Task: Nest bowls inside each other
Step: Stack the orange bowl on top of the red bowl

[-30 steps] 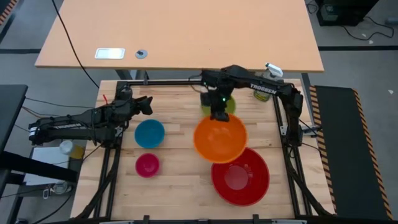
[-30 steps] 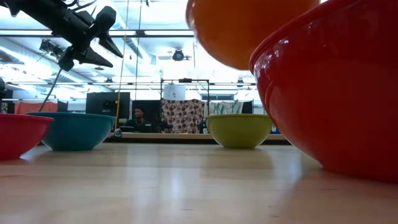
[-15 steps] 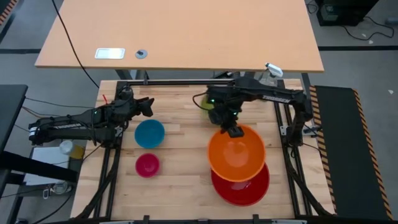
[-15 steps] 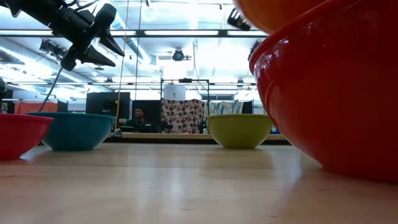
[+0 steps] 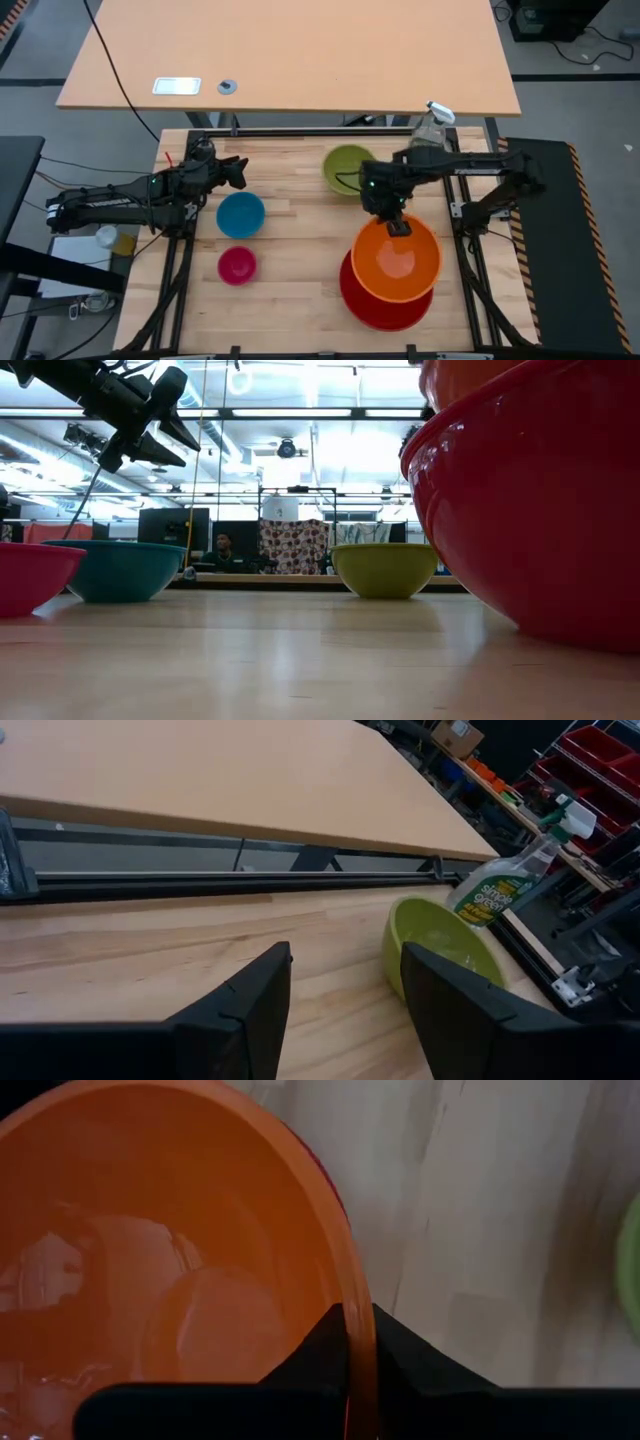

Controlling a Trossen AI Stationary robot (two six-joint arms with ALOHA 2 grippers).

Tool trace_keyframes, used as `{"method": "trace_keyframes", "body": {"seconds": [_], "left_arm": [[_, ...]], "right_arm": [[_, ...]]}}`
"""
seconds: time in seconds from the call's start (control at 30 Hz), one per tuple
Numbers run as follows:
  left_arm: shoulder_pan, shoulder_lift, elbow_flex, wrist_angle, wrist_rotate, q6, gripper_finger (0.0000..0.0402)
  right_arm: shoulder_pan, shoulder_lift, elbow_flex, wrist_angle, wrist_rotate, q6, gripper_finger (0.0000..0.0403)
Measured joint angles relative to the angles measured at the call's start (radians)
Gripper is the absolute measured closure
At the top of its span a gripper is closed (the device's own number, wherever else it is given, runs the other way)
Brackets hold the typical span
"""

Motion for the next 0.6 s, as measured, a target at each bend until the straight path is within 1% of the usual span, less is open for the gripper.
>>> {"method": "trace_keyframes", "body": {"seconds": [0.13,0.23,0.37,0.47,0.6], "left_arm": [[0.0,0.0,0.0,0.0,0.0,0.0,0.0209],[0.0,0.0,0.0,0.0,0.0,0.0,0.0209],[0.0,0.0,0.0,0.0,0.0,0.0,0.0209],[0.0,0.0,0.0,0.004,0.0,-0.002,0.0209],[0.0,0.0,0.0,0.014,0.0,-0.001,0.0209]], "right_arm": [[0.036,-0.042,-0.132,0.099,-0.007,0.048,0.0369],[0.054,-0.051,-0.201,0.159,0.017,0.071,0.0369],[0.067,-0.045,-0.26,0.225,0.057,0.095,0.0369],[0.068,-0.044,-0.291,0.277,0.063,0.115,0.0369],[0.069,-0.044,-0.312,0.297,0.084,0.129,0.0369]]}}
